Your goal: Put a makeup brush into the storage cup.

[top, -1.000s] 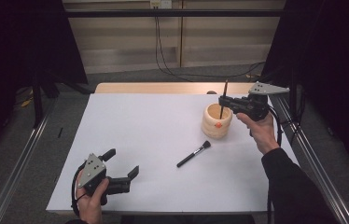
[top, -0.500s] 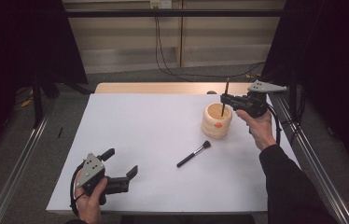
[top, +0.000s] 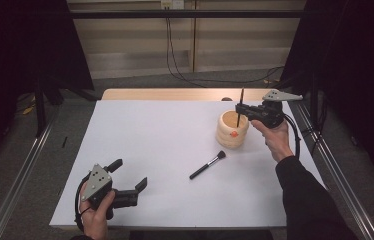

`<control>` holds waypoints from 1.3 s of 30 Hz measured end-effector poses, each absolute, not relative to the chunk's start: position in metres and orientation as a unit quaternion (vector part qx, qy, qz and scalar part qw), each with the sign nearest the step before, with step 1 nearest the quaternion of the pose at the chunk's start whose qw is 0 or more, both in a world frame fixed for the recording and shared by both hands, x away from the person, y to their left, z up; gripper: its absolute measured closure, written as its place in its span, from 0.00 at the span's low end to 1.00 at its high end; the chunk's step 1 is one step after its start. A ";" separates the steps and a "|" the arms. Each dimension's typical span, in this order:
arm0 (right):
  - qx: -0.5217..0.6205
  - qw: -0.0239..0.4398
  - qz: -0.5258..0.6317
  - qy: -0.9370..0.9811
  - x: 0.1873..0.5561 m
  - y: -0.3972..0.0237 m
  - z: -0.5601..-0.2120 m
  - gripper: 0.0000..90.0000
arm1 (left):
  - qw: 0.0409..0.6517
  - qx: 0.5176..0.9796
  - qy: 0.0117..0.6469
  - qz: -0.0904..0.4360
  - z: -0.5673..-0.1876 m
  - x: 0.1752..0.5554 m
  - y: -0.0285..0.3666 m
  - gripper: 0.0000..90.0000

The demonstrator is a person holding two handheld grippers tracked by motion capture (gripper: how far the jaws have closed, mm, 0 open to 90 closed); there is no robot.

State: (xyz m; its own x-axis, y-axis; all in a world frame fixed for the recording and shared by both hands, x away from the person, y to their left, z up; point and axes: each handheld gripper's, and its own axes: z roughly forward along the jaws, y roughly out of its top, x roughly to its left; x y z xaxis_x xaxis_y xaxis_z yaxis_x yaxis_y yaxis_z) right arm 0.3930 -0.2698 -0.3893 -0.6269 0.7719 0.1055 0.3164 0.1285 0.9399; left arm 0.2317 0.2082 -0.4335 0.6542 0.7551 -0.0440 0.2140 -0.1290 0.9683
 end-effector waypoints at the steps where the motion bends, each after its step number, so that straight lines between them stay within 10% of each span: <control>1: 0.378 0.210 0.540 0.722 0.393 -0.270 -0.390 0.93 | 0.566 0.711 0.340 0.239 -0.433 0.232 0.208 0.01; 39: 0.397 0.191 0.522 0.730 0.391 -0.270 -0.418 0.77 | 0.566 0.713 0.337 0.239 -0.434 0.233 0.210 0.02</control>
